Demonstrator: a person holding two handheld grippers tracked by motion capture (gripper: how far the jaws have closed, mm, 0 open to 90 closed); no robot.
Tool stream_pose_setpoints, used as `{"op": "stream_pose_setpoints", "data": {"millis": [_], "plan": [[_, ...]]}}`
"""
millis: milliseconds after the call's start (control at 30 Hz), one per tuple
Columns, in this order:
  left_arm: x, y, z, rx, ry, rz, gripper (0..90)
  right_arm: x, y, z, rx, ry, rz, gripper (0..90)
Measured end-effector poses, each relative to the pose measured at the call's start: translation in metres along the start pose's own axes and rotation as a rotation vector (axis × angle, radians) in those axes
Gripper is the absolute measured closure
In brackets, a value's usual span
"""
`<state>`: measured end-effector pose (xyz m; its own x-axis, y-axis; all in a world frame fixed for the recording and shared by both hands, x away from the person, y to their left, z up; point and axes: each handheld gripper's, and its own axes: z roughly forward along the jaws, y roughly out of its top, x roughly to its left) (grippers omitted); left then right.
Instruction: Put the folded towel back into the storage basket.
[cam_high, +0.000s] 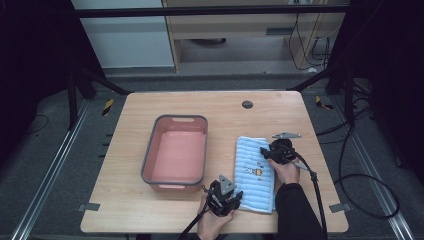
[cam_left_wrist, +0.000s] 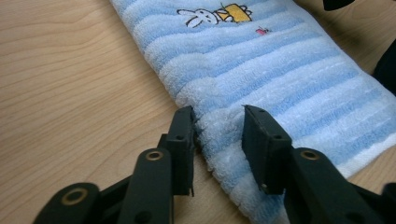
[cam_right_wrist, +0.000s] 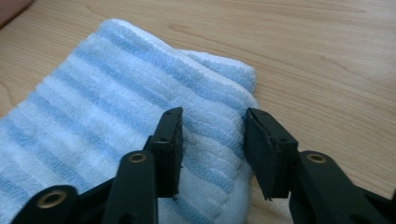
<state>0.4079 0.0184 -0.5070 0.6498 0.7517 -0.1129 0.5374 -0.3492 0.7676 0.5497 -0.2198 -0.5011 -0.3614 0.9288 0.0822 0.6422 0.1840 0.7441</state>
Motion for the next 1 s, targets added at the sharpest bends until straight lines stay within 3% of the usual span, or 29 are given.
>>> {"op": "stream_pose_setpoints", "data": {"millis": [67, 167, 367, 600, 733, 1000], "plan": [[0.0, 0.0, 0.0, 0.0, 0.001, 0.0, 67.0, 0.0, 0.0, 0.0, -0.001, 0.008, 0.001, 60.1], [-0.001, 0.0, 0.0, 0.0, -0.009, -0.015, 71.0, 0.0, -0.001, 0.0, -0.003, 0.031, 0.014, 70.8], [-0.002, 0.001, 0.0, -0.002, -0.007, -0.015, 77.8, 0.0, -0.002, 0.0, -0.009, 0.052, 0.043, 76.6], [-0.002, 0.001, 0.0, -0.003, -0.004, -0.017, 82.5, 0.0, -0.001, -0.002, -0.025, 0.063, 0.057, 79.4], [-0.001, 0.002, -0.001, -0.006, -0.013, -0.037, 83.8, 0.003, 0.001, -0.005, -0.038, 0.054, 0.038, 79.9], [-0.001, 0.007, -0.008, -0.028, -0.019, -0.031, 84.5, 0.01, 0.01, -0.017, -0.082, 0.058, 0.011, 80.2]]}}
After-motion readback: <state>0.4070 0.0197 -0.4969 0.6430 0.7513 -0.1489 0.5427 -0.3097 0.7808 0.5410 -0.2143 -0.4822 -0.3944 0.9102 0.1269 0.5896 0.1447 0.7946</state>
